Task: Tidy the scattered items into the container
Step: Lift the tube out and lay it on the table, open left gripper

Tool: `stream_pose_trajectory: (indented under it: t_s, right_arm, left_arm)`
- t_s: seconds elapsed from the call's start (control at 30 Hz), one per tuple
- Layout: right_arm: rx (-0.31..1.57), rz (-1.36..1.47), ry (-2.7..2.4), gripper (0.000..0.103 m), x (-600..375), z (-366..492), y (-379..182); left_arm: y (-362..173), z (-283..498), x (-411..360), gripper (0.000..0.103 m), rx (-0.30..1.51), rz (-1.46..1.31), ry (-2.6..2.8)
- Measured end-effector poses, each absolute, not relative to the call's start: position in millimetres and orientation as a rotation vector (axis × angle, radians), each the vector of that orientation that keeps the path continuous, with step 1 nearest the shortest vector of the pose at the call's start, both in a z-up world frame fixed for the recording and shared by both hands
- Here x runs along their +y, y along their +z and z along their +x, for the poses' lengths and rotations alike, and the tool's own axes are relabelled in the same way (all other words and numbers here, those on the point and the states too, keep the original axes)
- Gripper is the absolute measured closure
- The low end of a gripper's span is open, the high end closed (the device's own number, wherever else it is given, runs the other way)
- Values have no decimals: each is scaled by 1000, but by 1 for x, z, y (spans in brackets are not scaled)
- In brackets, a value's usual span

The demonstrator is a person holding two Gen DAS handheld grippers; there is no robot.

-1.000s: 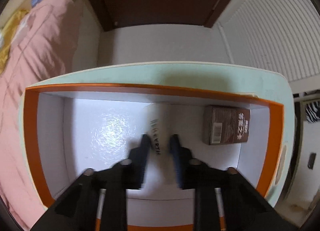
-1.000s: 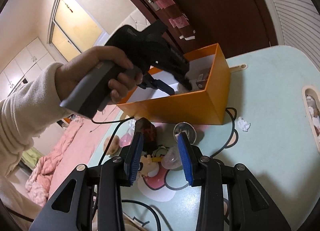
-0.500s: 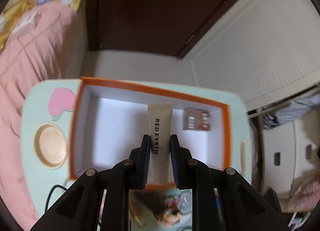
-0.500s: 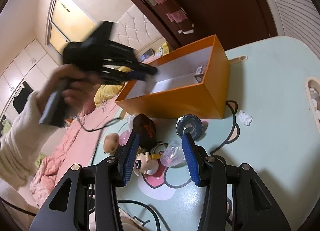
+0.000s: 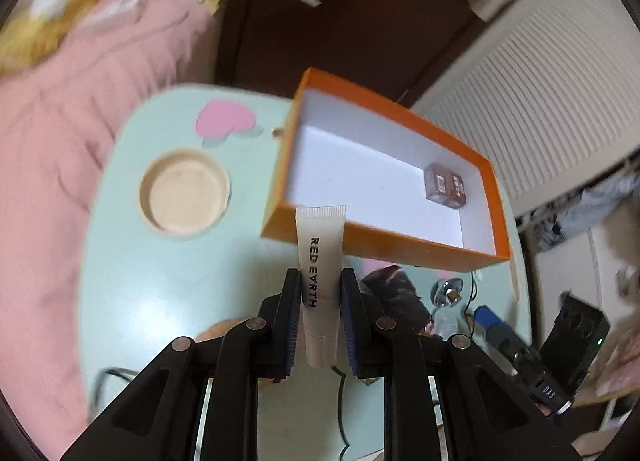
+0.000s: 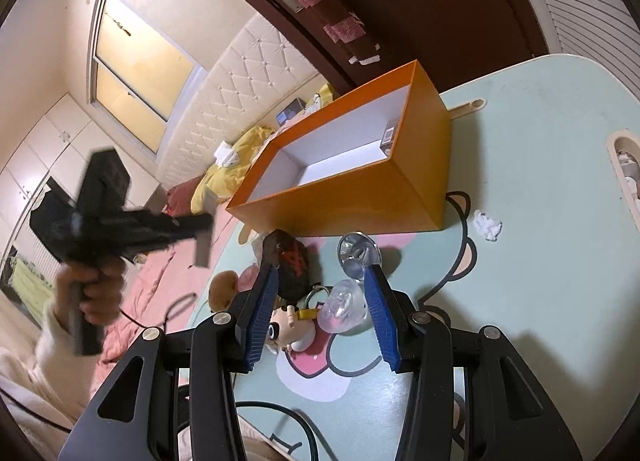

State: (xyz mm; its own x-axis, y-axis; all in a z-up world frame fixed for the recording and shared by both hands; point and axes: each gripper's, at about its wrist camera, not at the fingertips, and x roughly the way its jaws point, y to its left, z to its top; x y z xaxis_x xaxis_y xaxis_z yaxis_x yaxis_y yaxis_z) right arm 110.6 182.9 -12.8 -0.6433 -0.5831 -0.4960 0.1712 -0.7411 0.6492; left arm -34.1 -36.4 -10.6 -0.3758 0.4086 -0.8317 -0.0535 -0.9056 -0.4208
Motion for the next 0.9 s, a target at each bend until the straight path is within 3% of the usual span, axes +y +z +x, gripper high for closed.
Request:
stream_pose_trajectory:
  t_s: [0.1, 0.47, 0.53, 0.6, 0.77, 0.9]
  right_arm:
    - [-826, 1009, -2373, 56, 187, 109, -16]
    - [-786, 1039, -2447, 56, 182, 104, -12]
    - [-743, 1021, -2475, 56, 179, 102, -1]
    - [-692, 999, -2500, 56, 176, 98, 13]
    - [-445, 1038, -2609, 56, 158, 65, 55]
    - [-246, 1246, -2689, 56, 143, 11, 64]
  left_arm:
    - [-24, -26, -36, 86, -537, -1534, 2321]
    - [-30, 13, -29, 89, -432, -1367, 2408]
    - [-26, 18, -31, 74, -427, -1291, 2460]
    - [-22, 23, -30, 49, -420, -1187, 2534]
    - [-28, 30, -24, 44, -442, -1040, 2558]
    - [-39, 35, -23, 43, -401, -1008, 2591]
